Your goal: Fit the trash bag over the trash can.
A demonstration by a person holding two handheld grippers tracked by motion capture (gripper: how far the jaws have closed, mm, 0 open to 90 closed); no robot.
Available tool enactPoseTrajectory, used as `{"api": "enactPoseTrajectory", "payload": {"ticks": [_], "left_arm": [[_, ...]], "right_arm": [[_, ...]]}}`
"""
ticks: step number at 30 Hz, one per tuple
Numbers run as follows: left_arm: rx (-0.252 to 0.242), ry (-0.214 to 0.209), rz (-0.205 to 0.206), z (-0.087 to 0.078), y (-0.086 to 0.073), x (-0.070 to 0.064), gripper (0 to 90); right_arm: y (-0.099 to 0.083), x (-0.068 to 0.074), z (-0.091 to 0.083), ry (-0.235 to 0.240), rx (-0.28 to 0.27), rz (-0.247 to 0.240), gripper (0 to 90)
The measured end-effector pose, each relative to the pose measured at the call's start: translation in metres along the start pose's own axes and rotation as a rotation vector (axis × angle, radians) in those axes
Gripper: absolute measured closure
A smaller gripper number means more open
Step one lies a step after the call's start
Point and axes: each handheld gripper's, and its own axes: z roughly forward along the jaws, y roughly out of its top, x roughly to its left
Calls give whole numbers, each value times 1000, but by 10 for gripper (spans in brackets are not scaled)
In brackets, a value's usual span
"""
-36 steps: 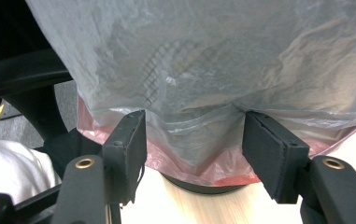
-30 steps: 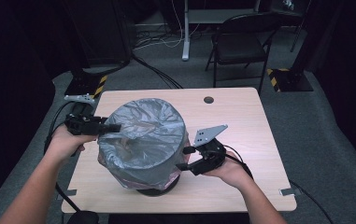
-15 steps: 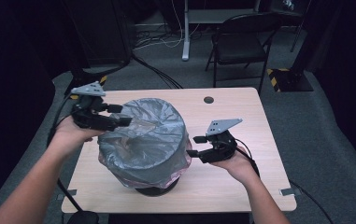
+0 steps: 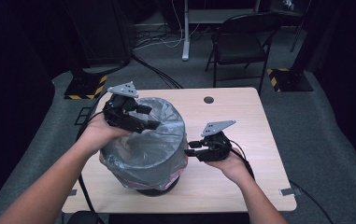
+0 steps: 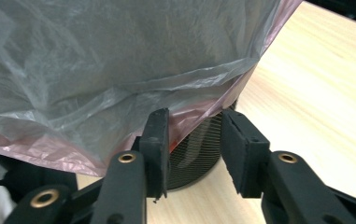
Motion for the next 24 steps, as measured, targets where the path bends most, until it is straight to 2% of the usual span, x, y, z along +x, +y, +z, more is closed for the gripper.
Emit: {"api": "enactPoseTrajectory", "payload": {"ticks": [4, 6, 9, 12, 14, 16, 18, 21, 24], "left_arm": [[18, -15, 5, 9, 2, -1, 321], [28, -19, 11, 15, 3, -1, 319], [40, -23, 22, 26, 6, -2, 314], [58, -18, 14, 38, 8, -2, 311], [79, -12, 14, 46, 9, -2, 308], [99, -13, 20, 53, 10, 0, 301], [99, -12, 26, 59, 10, 1, 286], [112, -21, 15, 69, 9, 5, 256], [145, -15, 31, 75, 6, 7, 228]], "right_arm": [[-2, 0, 4, 33, -12, 10, 713], [-2, 0, 4, 48, -21, 0, 795], [-2, 2, 4, 68, -35, -12, 859], [-3, 2, 2, 80, -45, -15, 896], [-3, 2, 2, 84, -42, -19, 897], [-3, 3, 2, 67, -29, -38, 898], [-3, 4, 2, 61, -15, -53, 899], [-3, 3, 1, 57, -10, -56, 899], [-4, 2, 0, 49, -9, -56, 900]]}}
